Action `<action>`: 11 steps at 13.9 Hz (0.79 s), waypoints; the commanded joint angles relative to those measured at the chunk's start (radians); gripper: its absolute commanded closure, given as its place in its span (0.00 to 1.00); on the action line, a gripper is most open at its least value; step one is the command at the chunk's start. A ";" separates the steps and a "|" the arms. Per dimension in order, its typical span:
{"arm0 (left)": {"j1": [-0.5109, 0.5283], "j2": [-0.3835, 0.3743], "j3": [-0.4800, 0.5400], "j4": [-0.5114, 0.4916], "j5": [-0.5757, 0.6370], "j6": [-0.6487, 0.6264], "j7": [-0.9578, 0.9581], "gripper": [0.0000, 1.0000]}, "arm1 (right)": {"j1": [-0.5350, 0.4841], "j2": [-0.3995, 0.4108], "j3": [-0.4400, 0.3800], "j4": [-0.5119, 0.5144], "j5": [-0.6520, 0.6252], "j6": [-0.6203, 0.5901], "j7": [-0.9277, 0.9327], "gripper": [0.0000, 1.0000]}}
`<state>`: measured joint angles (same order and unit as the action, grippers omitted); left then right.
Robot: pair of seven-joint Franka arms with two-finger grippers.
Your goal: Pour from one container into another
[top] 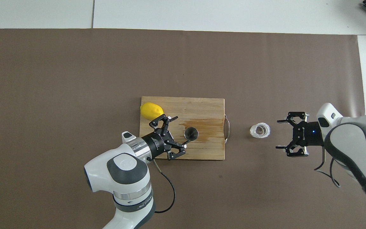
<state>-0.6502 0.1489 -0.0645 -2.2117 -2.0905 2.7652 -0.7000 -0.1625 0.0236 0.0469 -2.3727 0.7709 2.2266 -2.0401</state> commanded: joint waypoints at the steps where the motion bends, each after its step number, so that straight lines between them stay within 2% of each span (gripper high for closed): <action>1: 0.018 -0.040 0.006 -0.020 0.071 0.005 -0.001 0.00 | 0.000 0.027 0.007 -0.017 0.076 0.047 -0.069 0.00; 3: 0.033 -0.048 0.006 -0.020 0.105 -0.013 -0.001 0.00 | 0.000 0.057 0.008 -0.016 0.083 0.050 -0.081 0.00; 6: 0.089 -0.066 0.008 -0.034 0.187 -0.105 -0.003 0.00 | 0.018 0.105 0.008 -0.013 0.181 0.096 -0.175 0.00; 11: 0.161 -0.109 0.009 -0.060 0.300 -0.222 -0.007 0.00 | 0.043 0.119 0.010 -0.008 0.201 0.119 -0.176 0.00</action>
<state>-0.5173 0.0920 -0.0532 -2.2230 -1.8404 2.6025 -0.7000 -0.1221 0.1395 0.0518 -2.3821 0.9272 2.3312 -2.1881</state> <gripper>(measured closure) 0.000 0.000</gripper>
